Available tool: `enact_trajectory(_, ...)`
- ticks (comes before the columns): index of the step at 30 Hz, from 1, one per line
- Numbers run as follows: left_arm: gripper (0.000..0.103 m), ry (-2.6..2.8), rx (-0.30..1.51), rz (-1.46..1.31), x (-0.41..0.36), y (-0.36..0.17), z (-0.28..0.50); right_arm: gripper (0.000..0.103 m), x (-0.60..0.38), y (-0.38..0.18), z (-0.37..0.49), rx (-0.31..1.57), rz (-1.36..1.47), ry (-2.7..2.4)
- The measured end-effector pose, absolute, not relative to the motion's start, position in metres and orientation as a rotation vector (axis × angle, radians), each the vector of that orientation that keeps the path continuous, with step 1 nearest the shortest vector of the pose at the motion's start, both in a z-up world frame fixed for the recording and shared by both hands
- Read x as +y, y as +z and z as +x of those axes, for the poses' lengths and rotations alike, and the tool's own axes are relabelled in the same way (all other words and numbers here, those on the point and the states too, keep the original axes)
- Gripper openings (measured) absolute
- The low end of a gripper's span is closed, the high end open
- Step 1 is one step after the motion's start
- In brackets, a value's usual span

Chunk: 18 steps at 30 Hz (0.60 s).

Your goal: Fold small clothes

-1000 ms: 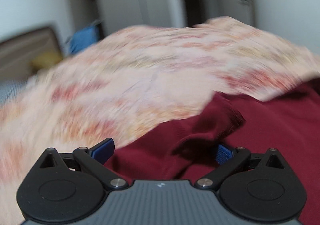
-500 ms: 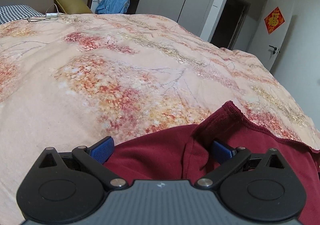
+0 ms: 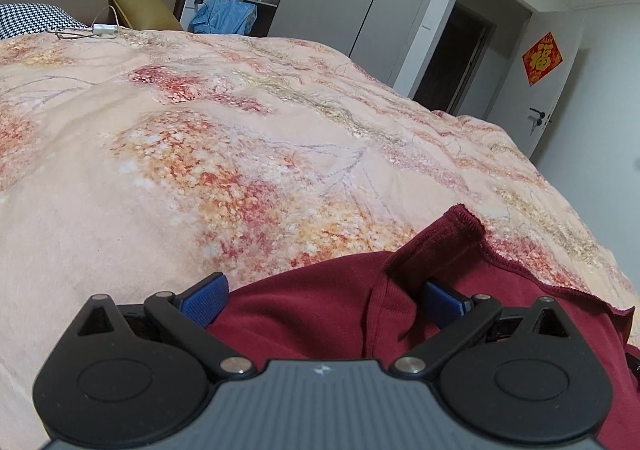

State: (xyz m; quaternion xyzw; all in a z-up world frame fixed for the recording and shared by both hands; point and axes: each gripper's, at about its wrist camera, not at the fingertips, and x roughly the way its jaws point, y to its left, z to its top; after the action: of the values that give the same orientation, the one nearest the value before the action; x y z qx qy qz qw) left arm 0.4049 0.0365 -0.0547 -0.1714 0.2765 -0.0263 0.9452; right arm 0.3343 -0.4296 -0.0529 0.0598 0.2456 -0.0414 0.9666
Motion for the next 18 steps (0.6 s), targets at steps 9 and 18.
enact_trajectory(9,0.103,-0.055,0.601,-0.358,0.038,-0.041,0.403,0.103,-0.431,-0.052,0.334,0.495,0.138,-0.078)
enact_trajectory(18,0.103,0.041,0.58,-0.339,0.04,-0.01,0.332,0.102,-0.433,-0.053,0.333,0.492,0.149,-0.074)
